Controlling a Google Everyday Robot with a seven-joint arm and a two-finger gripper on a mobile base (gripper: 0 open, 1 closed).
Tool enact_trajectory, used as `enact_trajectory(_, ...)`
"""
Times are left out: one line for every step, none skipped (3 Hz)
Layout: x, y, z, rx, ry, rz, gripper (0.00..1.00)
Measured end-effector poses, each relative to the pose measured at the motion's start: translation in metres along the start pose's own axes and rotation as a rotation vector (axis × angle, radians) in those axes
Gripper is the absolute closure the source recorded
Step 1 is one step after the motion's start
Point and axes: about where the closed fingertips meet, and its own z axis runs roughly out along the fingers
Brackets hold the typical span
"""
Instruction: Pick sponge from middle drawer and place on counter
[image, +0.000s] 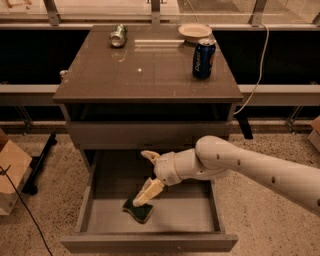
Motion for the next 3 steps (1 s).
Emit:
enact_trajectory(0.004,0.001,0.003,-0.006,-0.003,0.008,0.00)
enact_trajectory(0.014,-0.002,0.014,0.023,-0.026,0.024,0.00)
enact_trajectory(0.033,-0.008,0.037,0.058,-0.038,0.023,0.00)
